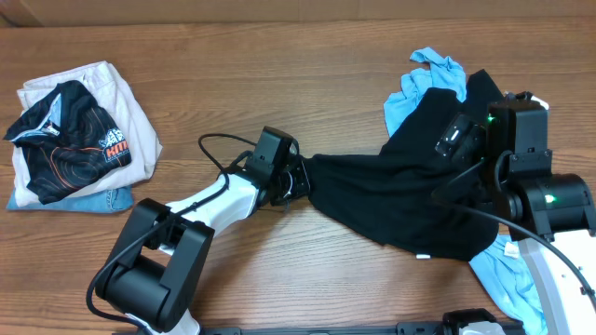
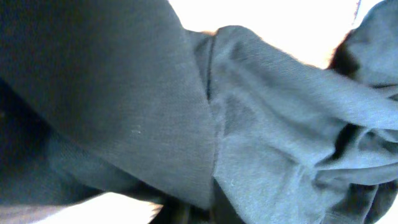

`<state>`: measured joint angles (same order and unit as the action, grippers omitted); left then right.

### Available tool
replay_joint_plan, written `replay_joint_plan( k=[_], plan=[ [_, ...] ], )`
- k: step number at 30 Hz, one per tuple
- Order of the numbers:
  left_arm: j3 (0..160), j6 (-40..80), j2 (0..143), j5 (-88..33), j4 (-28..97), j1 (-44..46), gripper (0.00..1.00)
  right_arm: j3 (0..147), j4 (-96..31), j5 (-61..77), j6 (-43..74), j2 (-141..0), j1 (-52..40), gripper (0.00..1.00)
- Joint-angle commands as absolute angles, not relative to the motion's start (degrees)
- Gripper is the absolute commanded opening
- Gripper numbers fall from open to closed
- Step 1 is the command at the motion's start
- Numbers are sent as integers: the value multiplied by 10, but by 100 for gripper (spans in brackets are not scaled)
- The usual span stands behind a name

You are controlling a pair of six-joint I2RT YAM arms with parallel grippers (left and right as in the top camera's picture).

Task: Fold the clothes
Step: 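Grasp the black shirt with the left gripper and stretch it leftward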

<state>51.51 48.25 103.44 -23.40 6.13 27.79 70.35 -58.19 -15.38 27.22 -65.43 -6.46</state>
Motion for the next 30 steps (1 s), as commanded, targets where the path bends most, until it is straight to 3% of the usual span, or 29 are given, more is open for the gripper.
replay_joint_plan(
  k=[1, 12, 19, 30],
  plan=[
    [546, 434, 1010, -245, 63, 275, 4, 713, -583, -153, 277, -651, -62, 100],
    [666, 321, 761, -161, 251, 131, 4, 689, -613, -153, 271, -743, -62, 100],
    [665, 283, 771, -72, 300, 125, 4, 685, -604, -152, 272, -846, -62, 100],
    [729, 237, 771, 88, 268, 79, 4, 685, -634, -45, 133, -931, -62, 100]
  ],
)
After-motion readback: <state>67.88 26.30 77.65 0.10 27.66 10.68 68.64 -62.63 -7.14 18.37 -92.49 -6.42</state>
